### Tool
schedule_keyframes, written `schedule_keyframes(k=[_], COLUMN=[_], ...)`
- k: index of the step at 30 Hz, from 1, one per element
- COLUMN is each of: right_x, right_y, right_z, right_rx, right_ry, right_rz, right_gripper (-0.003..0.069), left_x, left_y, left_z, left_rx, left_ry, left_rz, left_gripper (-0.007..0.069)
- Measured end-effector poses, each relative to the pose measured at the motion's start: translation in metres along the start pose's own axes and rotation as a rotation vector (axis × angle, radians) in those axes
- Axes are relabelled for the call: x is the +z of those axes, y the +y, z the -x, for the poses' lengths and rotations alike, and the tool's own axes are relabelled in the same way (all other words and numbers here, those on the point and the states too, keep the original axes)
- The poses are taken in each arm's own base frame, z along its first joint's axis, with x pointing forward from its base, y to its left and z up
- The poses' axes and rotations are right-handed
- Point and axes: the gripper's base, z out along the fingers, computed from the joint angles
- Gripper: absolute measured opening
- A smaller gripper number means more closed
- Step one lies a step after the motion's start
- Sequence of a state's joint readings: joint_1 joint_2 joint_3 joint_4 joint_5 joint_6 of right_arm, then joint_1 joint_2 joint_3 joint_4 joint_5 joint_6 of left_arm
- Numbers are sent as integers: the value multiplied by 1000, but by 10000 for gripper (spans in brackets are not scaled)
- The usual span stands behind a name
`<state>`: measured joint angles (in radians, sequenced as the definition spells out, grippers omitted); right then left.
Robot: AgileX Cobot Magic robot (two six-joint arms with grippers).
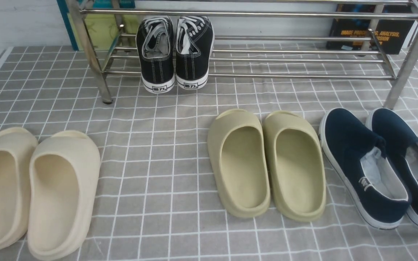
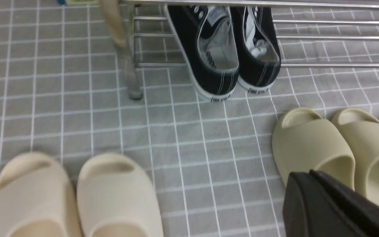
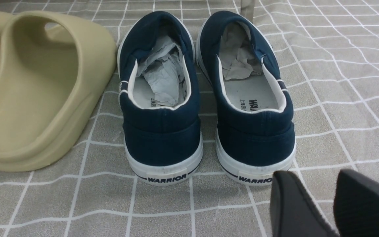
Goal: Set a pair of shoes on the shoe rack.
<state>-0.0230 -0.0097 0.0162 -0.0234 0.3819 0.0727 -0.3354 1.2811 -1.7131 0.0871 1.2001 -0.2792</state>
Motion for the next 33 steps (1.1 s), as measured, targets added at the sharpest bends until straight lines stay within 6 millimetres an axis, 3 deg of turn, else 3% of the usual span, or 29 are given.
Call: schedule_keyframes(k=[2, 6, 9, 10, 11, 12, 13, 17, 23, 33], right_x=[0, 0, 0, 0, 0, 0, 0, 0, 0, 0], right_y=[0, 0, 0, 0, 0, 0, 0, 0, 0, 0], right_z=[0, 0, 0, 0, 0, 0, 0, 0, 0, 0], right_rx=[0, 0, 0, 0, 0, 0, 0, 0, 0, 0], right_ry=[0, 0, 0, 0, 0, 0, 0, 0, 0, 0], right_rz=[0, 0, 0, 0, 0, 0, 0, 0, 0, 0], right_gripper=[239, 239, 239, 239, 239, 239, 239, 239, 239, 239], left_x=[-20, -43, -54, -52, -58, -61, -66, -67, -56, -50], left_y=[10, 26, 39, 40, 46, 47, 53, 62, 66, 71], left_z=[-31, -87, -134, -138, -159, -160, -182, -216, -240, -244], left_rx=[-28, -83, -143, -146, -171, -175, -197, -217, -227, -197], left_ry=[-10, -48, -106, -104, -148, -159, -202, -237, -208, -204], left_rz=[-3, -14, -29, -28, -40, -43, -55, -61, -67, -15], left_gripper=[-13, -13, -13, -13, -13, -13, -13, -13, -13, -13])
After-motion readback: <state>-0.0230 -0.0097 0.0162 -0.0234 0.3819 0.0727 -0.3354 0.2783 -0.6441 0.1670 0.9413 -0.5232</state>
